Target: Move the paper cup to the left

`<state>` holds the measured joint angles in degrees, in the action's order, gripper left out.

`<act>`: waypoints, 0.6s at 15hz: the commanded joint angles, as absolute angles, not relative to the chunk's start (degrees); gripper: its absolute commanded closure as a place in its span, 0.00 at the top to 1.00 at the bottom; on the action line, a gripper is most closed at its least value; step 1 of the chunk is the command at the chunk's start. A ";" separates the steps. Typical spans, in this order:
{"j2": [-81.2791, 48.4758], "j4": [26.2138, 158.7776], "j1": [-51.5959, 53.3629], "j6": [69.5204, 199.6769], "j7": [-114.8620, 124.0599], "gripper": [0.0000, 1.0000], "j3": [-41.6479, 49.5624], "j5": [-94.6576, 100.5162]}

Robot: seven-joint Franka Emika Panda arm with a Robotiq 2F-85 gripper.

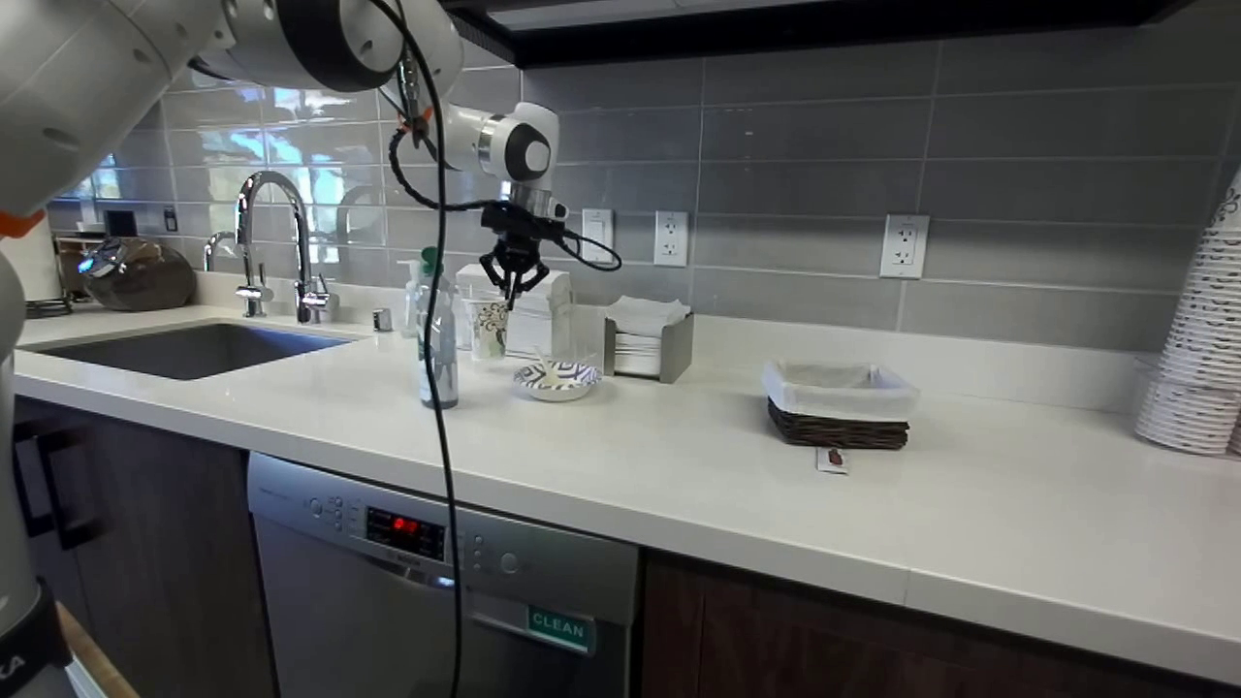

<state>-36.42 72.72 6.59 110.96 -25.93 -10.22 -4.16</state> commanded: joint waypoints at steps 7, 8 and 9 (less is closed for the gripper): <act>-31.29 84.74 5.45 121.28 -26.44 0.43 -11.78 -4.91; -29.87 85.47 5.18 120.75 -26.81 0.51 -12.31 -5.42; -28.52 85.96 5.08 119.58 -27.00 0.58 -12.57 -5.53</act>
<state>-34.01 80.84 6.22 119.73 -25.76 -11.19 -4.28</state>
